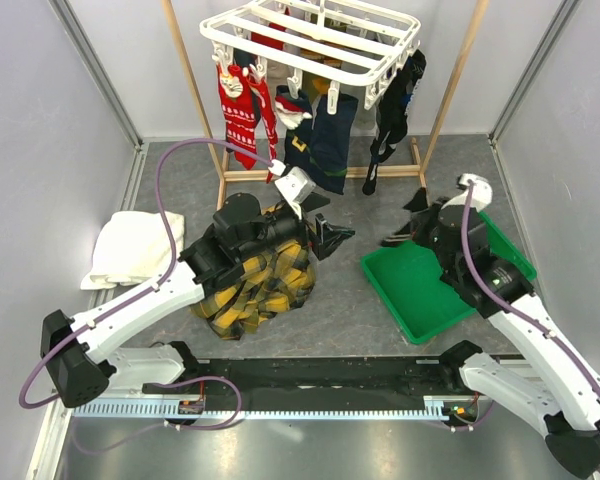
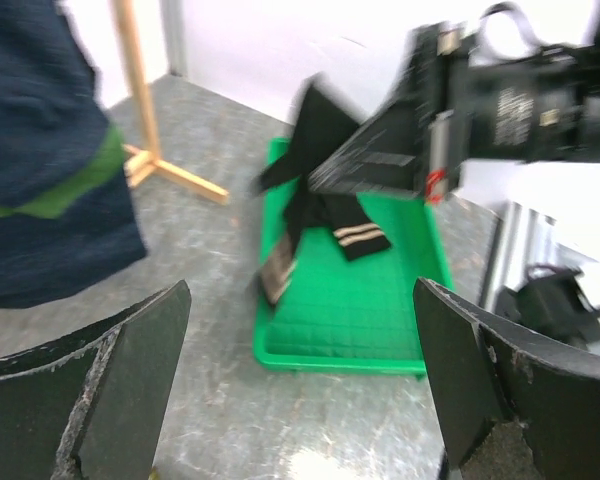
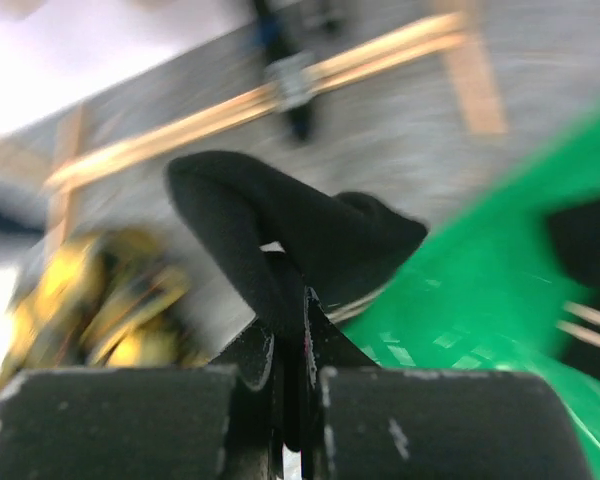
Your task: Remove the socks clipped to the hanger
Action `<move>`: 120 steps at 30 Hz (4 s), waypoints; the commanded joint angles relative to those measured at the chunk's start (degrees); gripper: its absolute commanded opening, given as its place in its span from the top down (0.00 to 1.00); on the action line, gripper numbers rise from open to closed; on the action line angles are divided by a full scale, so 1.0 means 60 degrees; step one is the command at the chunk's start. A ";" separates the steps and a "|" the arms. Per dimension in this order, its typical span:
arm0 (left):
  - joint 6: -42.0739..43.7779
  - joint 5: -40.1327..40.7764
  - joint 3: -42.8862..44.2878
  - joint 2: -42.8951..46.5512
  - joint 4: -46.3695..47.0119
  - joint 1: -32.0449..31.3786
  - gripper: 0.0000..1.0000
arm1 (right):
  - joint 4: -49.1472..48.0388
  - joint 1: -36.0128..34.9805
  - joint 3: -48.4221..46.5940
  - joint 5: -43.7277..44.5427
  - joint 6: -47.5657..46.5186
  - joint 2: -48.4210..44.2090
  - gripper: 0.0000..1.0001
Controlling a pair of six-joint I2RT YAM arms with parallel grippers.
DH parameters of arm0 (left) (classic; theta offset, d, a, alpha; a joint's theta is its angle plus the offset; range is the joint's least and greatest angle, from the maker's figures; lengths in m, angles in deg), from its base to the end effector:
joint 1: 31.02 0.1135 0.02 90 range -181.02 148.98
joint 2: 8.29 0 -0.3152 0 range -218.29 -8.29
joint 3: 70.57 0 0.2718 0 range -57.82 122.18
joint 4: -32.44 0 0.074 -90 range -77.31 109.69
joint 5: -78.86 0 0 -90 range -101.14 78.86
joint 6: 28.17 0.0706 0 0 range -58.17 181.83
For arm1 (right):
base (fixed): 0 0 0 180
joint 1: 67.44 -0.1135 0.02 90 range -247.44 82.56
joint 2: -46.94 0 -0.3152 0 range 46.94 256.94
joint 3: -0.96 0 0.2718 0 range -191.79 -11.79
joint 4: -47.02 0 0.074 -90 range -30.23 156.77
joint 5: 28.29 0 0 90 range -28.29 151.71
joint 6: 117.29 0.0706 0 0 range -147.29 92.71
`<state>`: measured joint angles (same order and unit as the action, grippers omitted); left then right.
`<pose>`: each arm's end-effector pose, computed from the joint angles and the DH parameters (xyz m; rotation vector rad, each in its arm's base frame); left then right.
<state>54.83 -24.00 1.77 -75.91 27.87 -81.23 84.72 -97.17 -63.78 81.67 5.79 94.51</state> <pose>0.1887 -0.2511 0.4277 0.7763 1.4569 -0.9497 0.1843 0.0775 0.3772 0.2892 1.9056 0.4039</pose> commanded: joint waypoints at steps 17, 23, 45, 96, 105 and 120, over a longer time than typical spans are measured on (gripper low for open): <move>0.0069 0.2419 -0.0015 0.0502 -0.0002 -0.0068 0.01 | 0.3342 0.1352 0.0155 0.5372 0.4492 0.2472 0.46; 0.0010 0.3739 -0.0176 0.0780 0.0042 -0.0068 0.01 | 0.3167 0.1353 -0.0942 0.5448 0.2869 0.2165 0.40; 0.0084 0.4486 -0.0557 0.1000 0.0496 -0.0068 0.01 | -0.7731 0.1280 -0.1105 -0.6797 -0.2337 0.2953 0.20; 0.1414 0.4151 -0.0498 0.0693 0.0510 -0.0068 0.06 | -0.6971 -0.2836 -0.2966 -0.2304 0.1137 0.4098 1.00; 0.1900 0.2995 -0.0309 0.0648 0.0335 -0.0068 0.98 | -0.6663 -0.3013 -0.3083 -0.1952 0.0275 0.3937 0.49; 0.1490 0.0606 0.0029 0.0620 -0.0075 -0.0068 0.98 | -0.4173 -0.3013 -0.5939 0.0642 -0.1571 0.3936 0.12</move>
<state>63.81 -17.49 -0.46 -72.63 27.46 -81.41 56.11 -115.01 -94.68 81.74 0.06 117.99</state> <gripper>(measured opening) 0.040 0.889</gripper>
